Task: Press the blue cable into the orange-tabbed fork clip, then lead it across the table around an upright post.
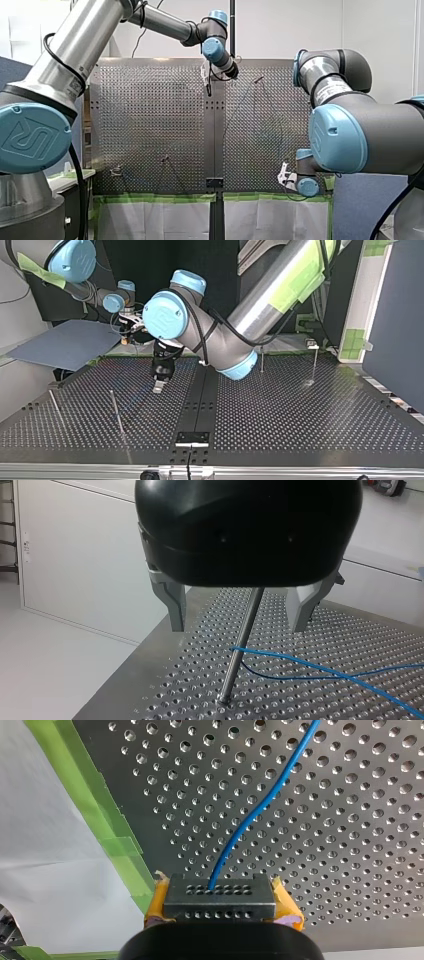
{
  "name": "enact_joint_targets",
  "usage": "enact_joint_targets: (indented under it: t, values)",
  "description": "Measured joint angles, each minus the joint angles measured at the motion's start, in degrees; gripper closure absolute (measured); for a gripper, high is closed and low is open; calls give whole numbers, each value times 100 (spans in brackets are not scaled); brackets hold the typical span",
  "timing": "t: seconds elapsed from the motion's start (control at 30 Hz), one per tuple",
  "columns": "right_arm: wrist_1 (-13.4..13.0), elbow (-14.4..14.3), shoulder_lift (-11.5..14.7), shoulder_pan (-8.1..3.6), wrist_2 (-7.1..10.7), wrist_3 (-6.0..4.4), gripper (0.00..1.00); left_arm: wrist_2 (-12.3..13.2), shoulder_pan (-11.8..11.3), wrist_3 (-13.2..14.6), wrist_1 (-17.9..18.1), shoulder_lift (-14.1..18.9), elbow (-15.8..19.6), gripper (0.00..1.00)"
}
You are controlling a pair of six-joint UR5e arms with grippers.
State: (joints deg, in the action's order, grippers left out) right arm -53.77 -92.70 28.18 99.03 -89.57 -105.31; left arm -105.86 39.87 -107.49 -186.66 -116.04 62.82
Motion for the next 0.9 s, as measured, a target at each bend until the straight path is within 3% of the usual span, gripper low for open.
enact_joint_targets:
  t: [0.5,0.7,0.9]
  values:
    - [6,-1,0,-2,-9,-8,100,-7,40,93,-72,24,18,2]
    - [6,-2,0,-1,-9,-9,100,-14,144,365,-86,270,262,2]
    - [6,0,0,-1,-9,-7,100,32,165,244,190,576,568,2]
